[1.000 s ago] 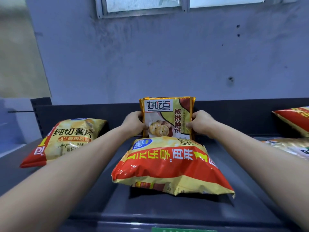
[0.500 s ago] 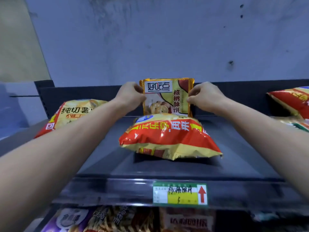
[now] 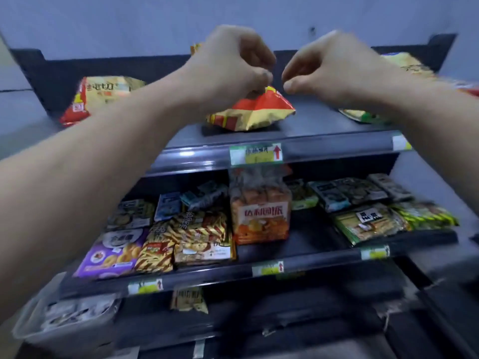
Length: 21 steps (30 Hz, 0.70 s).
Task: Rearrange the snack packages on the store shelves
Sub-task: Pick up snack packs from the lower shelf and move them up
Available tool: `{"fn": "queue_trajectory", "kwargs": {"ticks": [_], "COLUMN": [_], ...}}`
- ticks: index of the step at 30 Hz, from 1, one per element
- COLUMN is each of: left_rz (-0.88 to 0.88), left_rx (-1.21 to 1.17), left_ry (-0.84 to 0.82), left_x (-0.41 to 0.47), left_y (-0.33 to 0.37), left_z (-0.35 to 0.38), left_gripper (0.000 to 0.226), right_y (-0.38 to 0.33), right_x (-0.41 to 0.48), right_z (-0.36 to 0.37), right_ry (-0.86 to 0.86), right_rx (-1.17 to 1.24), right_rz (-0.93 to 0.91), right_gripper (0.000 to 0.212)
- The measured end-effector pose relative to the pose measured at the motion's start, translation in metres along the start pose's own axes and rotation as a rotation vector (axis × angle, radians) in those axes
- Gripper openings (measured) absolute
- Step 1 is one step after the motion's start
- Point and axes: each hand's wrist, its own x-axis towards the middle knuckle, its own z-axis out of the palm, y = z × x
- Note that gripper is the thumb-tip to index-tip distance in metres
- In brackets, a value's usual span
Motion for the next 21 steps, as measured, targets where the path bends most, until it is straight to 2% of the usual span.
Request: {"fn": "queue_trajectory", "kwargs": {"ticks": [6, 13, 21], "left_rz": [-0.028, -0.107, -0.262], "left_rx": [-0.052, -0.107, -0.055], "left_ry": [-0.170, -0.320, -0.369], "left_x": [-0.058, -0.082, -0.074], "left_y": [0.024, 0.033, 0.019], "left_z": [0.035, 0.088, 0.143], "left_gripper": [0.019, 0.016, 0.016], "right_y": [-0.001, 0.036, 0.101], "right_x": [-0.076, -0.131, -0.147], "right_z": [-0.026, -0.053, -0.047], "right_ry": [-0.102, -0.222, -0.348], "right_rx": [-0.157, -0.186, -0.192], "right_rz": [0.124, 0.302, 0.356], "right_gripper": [0.014, 0.018, 0.018]}}
